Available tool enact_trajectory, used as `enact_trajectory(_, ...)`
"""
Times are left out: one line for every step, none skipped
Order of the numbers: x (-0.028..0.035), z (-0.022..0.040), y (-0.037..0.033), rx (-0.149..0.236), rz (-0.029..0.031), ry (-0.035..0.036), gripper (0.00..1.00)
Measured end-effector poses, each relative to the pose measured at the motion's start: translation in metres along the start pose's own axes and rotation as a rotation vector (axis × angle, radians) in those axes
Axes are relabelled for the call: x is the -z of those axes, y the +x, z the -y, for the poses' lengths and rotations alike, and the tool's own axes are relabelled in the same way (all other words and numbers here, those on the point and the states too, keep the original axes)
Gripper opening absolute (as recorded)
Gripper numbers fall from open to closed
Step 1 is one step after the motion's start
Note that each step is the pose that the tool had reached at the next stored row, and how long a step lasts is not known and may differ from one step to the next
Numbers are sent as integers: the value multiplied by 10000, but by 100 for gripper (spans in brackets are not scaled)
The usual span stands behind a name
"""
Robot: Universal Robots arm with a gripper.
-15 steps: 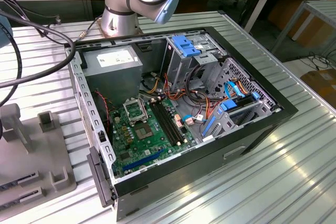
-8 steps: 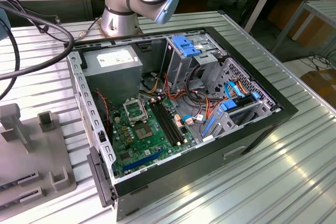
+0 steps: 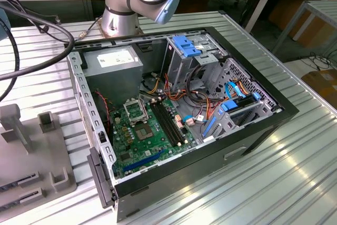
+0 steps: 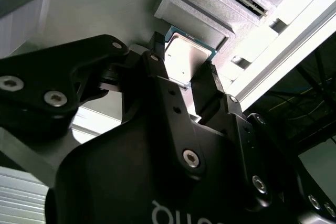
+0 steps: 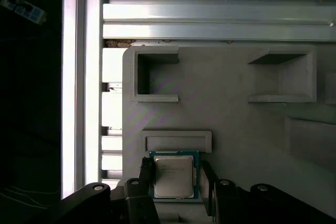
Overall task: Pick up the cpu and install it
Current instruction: 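Pick up the cpu and move it towards the insertion slot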
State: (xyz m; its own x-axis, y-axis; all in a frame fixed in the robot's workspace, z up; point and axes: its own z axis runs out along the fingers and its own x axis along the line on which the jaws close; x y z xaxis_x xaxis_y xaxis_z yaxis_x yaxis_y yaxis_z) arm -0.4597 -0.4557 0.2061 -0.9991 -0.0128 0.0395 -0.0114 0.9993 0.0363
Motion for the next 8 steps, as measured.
enact_trajectory(0,0,0,-1,0,0,46)
enact_trajectory(0,0,0,0,1,-1,46)
enact_trajectory(1,0,0,0,1,-1,46)
enact_trajectory(5,0,0,0,1,0,46)
enact_trajectory(11,0,1,-1,-1,1,46)
enact_trajectory(18,0,1,-1,-2,2,46)
enact_trajectory(24,-1,1,-1,-1,0,46)
enact_trajectory(33,-1,1,-1,-1,0,46)
